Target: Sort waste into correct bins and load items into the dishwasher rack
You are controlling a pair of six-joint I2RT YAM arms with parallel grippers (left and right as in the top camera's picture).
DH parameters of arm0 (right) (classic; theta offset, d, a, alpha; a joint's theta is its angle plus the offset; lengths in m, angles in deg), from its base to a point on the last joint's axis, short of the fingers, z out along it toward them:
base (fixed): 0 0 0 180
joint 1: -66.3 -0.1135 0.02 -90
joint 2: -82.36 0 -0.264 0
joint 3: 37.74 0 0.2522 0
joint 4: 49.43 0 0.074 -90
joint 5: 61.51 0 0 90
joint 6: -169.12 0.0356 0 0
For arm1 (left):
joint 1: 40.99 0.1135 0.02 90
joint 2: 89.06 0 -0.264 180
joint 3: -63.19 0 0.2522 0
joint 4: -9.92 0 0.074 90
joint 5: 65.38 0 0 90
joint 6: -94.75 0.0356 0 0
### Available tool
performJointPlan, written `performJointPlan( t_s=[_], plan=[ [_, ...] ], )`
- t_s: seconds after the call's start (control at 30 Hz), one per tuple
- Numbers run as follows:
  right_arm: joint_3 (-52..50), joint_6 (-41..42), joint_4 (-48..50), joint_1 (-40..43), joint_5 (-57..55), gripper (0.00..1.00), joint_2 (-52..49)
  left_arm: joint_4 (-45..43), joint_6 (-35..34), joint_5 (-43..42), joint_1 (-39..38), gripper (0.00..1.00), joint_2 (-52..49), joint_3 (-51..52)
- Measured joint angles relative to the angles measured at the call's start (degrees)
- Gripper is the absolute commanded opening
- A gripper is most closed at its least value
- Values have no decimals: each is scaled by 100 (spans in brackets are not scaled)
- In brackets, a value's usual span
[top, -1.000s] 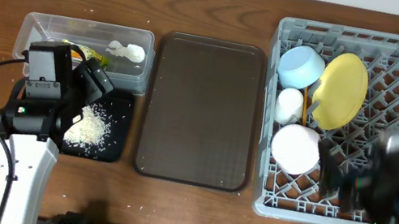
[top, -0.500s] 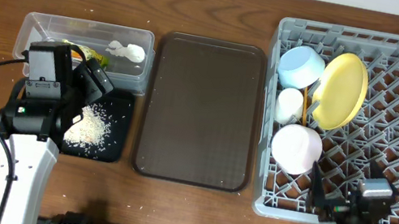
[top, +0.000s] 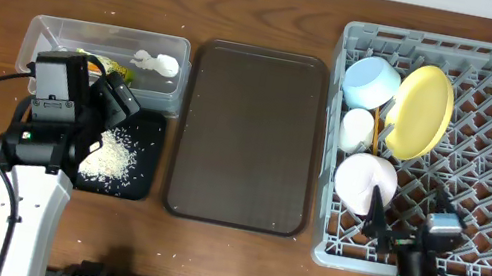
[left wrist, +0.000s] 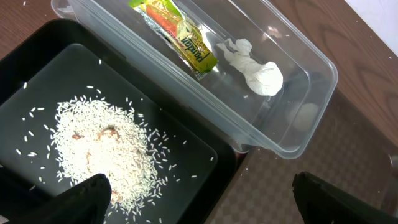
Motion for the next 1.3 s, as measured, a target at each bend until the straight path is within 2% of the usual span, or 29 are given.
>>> performJointPlan(
  t_s=[0.13, 0.57, 1.3],
  plan=[
    [-284, 44, -24, 83, -7, 99, 0, 0, 0, 0, 0, 96, 0, 0],
    [-286, 57, -175, 750, -7, 99, 0, 0, 0, 0, 0, 96, 0, 0],
    [-286, 57, -175, 778, -4, 99, 0, 0, 0, 0, 0, 96, 0, 0]
  ],
)
